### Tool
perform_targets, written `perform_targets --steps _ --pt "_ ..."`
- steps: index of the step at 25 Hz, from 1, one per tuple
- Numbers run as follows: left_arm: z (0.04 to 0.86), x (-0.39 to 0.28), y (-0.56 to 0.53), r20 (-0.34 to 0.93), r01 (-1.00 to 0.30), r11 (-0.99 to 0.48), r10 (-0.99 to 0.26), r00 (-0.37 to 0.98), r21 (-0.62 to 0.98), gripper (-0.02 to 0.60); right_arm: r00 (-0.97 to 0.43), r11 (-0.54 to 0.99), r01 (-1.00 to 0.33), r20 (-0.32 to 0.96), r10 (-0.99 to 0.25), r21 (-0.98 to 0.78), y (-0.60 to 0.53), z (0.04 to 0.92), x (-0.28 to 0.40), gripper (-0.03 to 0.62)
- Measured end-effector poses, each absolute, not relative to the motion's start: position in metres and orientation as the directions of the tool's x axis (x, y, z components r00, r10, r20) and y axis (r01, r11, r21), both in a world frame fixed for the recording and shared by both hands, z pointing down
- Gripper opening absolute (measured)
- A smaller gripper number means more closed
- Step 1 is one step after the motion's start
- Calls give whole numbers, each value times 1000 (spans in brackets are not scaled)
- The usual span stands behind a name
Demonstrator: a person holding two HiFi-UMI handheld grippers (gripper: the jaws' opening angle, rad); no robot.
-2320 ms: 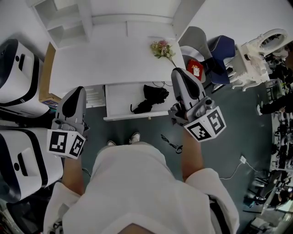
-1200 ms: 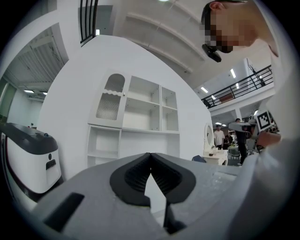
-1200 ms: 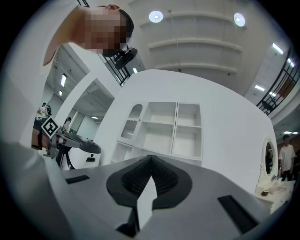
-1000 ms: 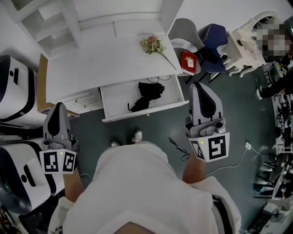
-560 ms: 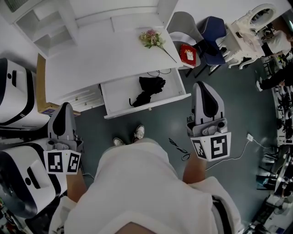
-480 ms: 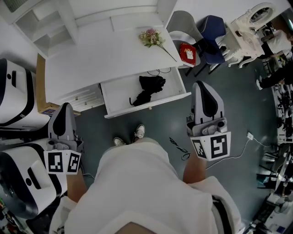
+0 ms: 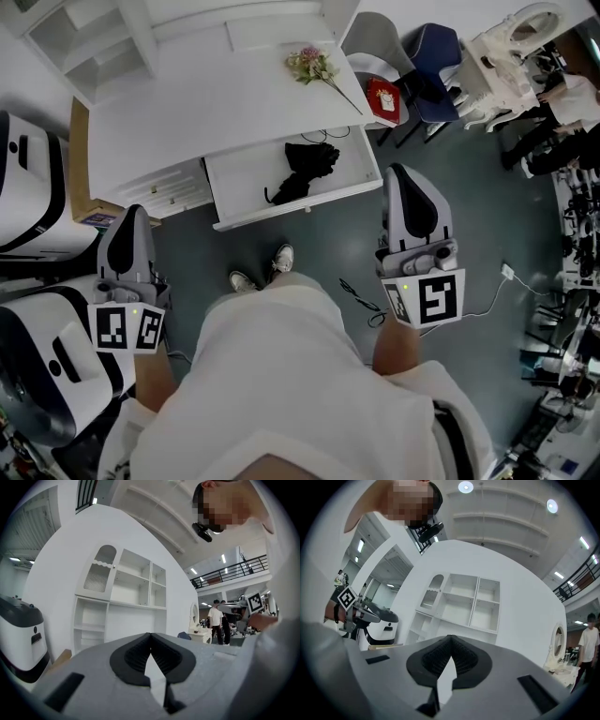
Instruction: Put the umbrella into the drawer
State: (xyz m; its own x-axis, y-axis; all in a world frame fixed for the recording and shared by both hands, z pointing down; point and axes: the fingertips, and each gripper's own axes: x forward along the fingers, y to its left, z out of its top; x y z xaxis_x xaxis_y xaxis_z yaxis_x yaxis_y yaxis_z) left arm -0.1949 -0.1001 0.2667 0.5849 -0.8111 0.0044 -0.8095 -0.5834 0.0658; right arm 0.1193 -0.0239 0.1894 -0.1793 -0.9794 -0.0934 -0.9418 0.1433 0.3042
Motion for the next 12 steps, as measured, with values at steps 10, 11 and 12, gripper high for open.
perform_targets --steps 10,11,12 --pt "274 -195 -97 16 -828 -556 -829 559 73 14 -252 223 -928 -62 -966 300 -36 202 107 -2" --pt "274 -194 -97 16 -831 -552 -832 555 73 14 -258 229 -927 -63 -964 298 -38 202 108 -2" --pt "273 -192 -98 15 -833 -549 -834 551 72 14 -264 234 -926 -65 -962 296 -40 201 109 -2"
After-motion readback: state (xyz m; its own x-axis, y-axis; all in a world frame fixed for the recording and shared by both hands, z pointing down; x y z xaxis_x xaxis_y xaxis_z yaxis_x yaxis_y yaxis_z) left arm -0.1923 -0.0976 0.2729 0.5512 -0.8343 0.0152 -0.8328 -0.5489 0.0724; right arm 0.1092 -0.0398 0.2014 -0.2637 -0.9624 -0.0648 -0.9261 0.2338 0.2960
